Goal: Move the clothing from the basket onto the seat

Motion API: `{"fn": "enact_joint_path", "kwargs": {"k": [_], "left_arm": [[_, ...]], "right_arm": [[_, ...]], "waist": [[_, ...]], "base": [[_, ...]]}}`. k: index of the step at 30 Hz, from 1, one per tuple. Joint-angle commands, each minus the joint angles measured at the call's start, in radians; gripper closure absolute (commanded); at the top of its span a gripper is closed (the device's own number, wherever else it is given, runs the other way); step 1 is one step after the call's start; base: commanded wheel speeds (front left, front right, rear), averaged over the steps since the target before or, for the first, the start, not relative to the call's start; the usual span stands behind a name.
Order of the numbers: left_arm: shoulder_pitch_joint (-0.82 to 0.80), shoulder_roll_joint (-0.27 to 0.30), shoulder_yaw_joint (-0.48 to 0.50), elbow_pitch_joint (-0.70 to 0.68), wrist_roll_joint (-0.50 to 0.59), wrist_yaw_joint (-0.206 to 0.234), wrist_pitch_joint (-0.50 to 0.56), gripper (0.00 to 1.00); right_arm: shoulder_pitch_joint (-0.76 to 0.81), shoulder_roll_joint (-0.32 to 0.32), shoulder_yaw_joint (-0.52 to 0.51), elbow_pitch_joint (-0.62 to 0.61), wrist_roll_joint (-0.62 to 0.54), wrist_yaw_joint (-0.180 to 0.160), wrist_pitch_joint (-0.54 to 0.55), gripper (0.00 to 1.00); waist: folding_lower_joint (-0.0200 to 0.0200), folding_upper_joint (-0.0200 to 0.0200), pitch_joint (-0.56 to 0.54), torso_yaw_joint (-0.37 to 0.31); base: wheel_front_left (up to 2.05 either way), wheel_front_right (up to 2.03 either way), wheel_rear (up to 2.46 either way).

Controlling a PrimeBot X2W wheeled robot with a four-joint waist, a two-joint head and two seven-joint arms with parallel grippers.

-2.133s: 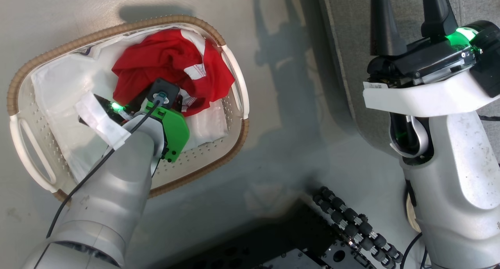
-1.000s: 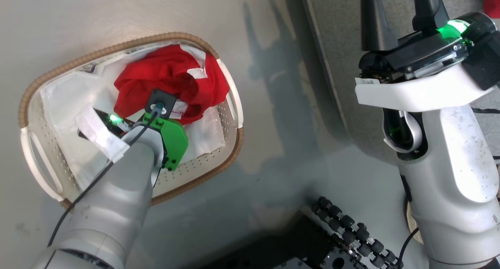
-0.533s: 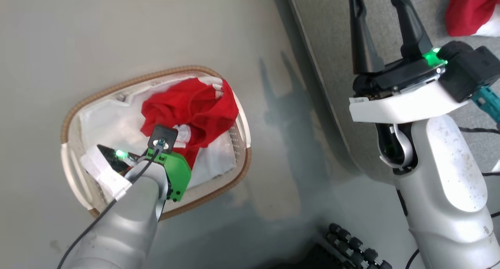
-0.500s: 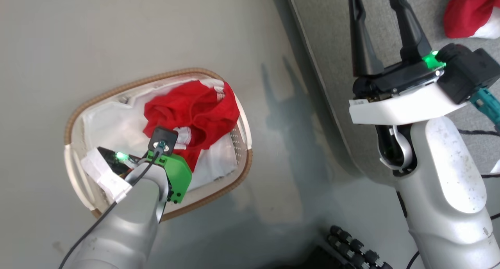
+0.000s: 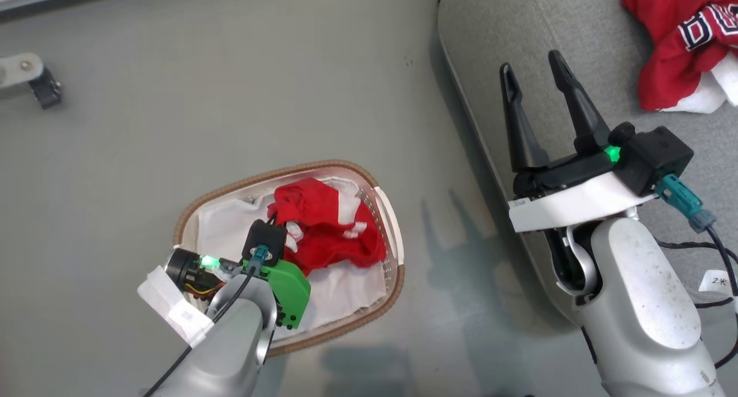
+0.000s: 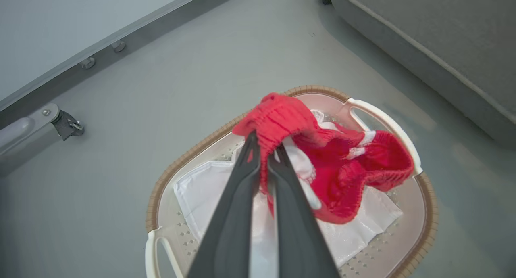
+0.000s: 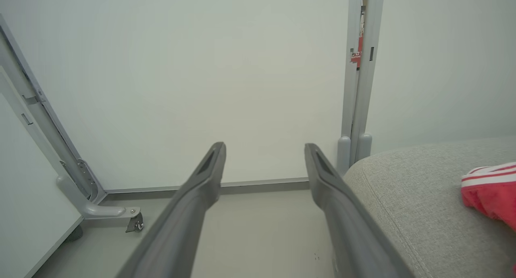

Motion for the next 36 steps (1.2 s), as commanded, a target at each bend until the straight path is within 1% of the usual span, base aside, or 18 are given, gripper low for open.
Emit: {"fn": "enact_joint_path", "kwargs": {"k": [1, 7, 13, 25, 36], "left_arm": [[0.03, 0.01, 0.004, -0.024, 0.007, 0.006, -0.003, 1.0], [0.098, 0.021, 0.034, -0.157, 0.042, 0.007, -0.004, 1.0], [0.165, 0.021, 0.086, -0.299, 0.068, 0.009, -0.004, 1.0], [0.226, 0.008, 0.179, -0.534, 0.126, -0.022, -0.004, 1.0], [0.255, 0.001, 0.229, -0.654, 0.139, -0.052, -0.004, 1.0]], "right_arm": [[0.024, -0.007, 0.0, 0.007, -0.006, -0.001, -0.005, 0.0], [0.071, -0.01, -0.002, 0.027, -0.01, -0.001, -0.005, 0.0], [0.121, -0.017, -0.007, 0.043, -0.01, -0.001, -0.005, 0.0], [0.189, -0.015, -0.005, 0.062, -0.015, -0.001, -0.005, 0.0], [0.228, -0.01, -0.006, 0.075, -0.018, -0.001, -0.005, 0.0]], "waist": [[0.0001, 0.0, -0.092, 0.056], [0.0001, 0.0, -0.168, 0.075], [0.0001, 0.0, -0.238, 0.093], [0.0001, 0.0, -0.309, 0.114], [0.0001, 0.0, -0.364, 0.125]], "base": [[0.0, 0.0, 0.0], [0.0, 0.0, 0.0], [0.0, 0.0, 0.0], [0.0, 0.0, 0.0], [0.0, 0.0, 0.0]]}}
